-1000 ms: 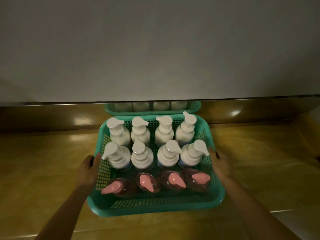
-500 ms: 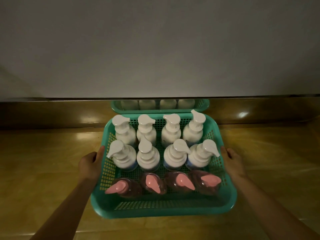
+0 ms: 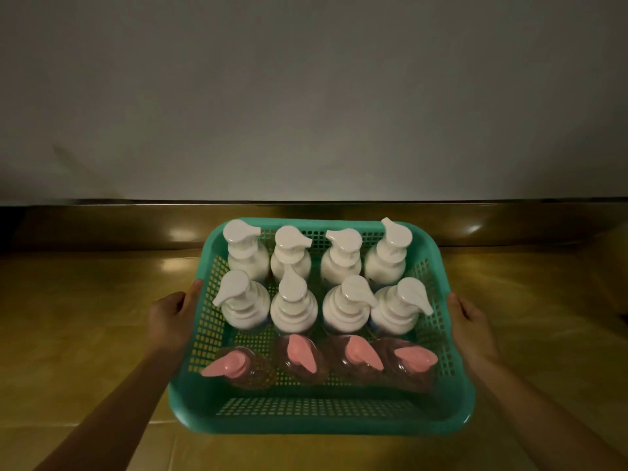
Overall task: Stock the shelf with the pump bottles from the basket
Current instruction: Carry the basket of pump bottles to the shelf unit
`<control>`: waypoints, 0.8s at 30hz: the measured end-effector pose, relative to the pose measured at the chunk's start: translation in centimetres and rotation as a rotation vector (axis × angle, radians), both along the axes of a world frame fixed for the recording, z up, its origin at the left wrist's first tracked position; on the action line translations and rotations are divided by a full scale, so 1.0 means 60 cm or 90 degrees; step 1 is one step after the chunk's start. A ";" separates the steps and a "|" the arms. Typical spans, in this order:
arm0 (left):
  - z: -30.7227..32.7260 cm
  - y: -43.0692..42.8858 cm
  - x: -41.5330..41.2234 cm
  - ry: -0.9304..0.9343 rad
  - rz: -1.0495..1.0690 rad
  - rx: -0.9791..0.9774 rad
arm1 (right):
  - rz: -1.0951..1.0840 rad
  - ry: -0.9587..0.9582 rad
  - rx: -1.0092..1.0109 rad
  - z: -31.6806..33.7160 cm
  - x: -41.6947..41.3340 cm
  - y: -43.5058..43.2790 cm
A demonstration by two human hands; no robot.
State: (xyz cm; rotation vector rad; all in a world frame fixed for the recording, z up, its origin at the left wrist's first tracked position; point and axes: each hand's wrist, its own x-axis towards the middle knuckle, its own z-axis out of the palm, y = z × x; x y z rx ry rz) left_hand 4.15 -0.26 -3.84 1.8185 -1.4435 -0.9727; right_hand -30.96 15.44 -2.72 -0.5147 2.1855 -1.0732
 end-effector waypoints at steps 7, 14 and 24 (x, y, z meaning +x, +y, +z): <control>0.252 0.075 0.030 -0.054 -0.001 -0.015 | -0.022 -0.011 0.013 0.251 0.034 0.084; 0.583 0.165 0.080 -0.051 0.030 0.056 | 0.010 0.024 0.021 0.605 0.071 0.166; 1.011 0.288 0.122 0.006 0.079 0.042 | 0.056 0.050 -0.002 1.014 0.117 0.221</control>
